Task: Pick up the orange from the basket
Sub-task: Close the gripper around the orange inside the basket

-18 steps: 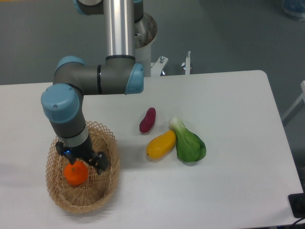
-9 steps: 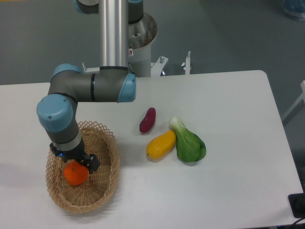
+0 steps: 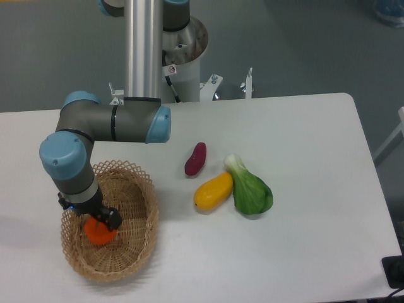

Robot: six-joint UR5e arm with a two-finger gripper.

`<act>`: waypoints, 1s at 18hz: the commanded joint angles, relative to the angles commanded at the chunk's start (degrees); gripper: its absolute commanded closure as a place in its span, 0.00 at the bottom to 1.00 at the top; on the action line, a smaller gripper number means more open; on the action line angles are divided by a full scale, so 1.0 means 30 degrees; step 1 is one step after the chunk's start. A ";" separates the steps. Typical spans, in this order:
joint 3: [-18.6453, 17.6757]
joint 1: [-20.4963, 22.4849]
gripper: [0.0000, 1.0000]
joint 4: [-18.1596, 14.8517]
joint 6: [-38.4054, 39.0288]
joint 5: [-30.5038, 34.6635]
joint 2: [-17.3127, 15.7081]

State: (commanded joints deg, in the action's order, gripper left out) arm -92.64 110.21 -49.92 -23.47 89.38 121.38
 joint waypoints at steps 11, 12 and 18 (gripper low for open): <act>0.0030 0.0000 0.15 0.0439 -0.0088 0.0088 0.0293; 0.0029 0.0000 0.15 0.0468 -0.0088 0.0117 0.0293; 0.0088 0.0000 0.42 0.0410 -0.0146 0.0117 0.0118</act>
State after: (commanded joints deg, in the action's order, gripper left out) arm -92.37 110.21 -48.69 -23.91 89.74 121.73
